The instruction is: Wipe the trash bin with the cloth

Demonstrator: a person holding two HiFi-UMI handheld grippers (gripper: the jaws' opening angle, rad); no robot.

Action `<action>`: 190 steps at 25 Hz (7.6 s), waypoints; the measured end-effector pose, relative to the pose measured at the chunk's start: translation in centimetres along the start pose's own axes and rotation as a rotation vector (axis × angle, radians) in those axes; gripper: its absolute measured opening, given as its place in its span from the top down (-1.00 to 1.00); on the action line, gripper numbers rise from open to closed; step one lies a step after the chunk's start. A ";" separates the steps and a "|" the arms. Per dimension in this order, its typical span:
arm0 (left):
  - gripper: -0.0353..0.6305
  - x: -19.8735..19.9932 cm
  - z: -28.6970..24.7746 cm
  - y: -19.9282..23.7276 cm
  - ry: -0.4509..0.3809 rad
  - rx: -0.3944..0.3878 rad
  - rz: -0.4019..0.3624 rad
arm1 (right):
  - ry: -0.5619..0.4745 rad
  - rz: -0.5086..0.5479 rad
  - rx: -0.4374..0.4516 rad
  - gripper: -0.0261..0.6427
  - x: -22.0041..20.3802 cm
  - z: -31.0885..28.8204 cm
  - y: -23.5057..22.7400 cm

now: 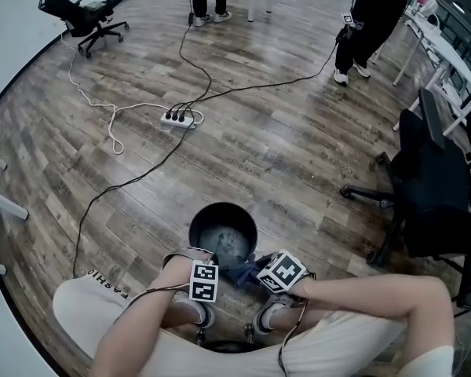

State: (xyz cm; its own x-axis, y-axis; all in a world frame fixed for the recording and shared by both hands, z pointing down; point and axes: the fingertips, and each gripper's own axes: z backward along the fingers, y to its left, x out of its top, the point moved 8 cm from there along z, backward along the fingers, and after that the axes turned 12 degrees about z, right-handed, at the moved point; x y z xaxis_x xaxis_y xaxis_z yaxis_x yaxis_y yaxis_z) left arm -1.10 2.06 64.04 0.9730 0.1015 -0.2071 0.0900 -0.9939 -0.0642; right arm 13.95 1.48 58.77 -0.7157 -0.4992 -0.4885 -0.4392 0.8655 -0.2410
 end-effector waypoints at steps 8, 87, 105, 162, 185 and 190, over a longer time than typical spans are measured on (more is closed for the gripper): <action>0.71 1.1 -0.2 0.1 -0.025 -0.011 0.027 | 0.063 0.039 -0.004 0.70 -0.2 -1.1 -2.0; 0.77 -0.1 0.7 1.2 -0.030 -0.023 0.046 | -0.009 -0.058 -0.070 0.70 1.4 -1.7 -1.4; 0.80 1.4 0.3 2.1 -0.089 0.018 0.188 | -0.089 0.007 -0.160 0.70 -2.8 -9.4 -5.0; 0.67 -2.3 0.5 2.8 -0.014 0.077 0.076 | 0.019 -0.023 -0.022 0.70 3.3 -1.5 0.9; 0.79 1.0 0.1 2.0 -0.065 0.026 0.130 | 0.027 -0.019 -0.155 0.70 -0.7 -8.1 -4.4; 0.79 1.0 0.2 2.1 -0.063 0.022 0.139 | -0.023 -0.038 -0.201 0.70 -2.9 -11.8 -4.7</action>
State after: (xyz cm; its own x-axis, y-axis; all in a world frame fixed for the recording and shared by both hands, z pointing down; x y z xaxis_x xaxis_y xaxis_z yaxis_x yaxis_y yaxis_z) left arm 0.00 0.09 63.51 0.9606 -0.0338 -0.2760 -0.0499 -0.9974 -0.0516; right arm 11.62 -1.64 71.23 -0.6852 -0.5279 -0.5019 -0.5666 0.8192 -0.0882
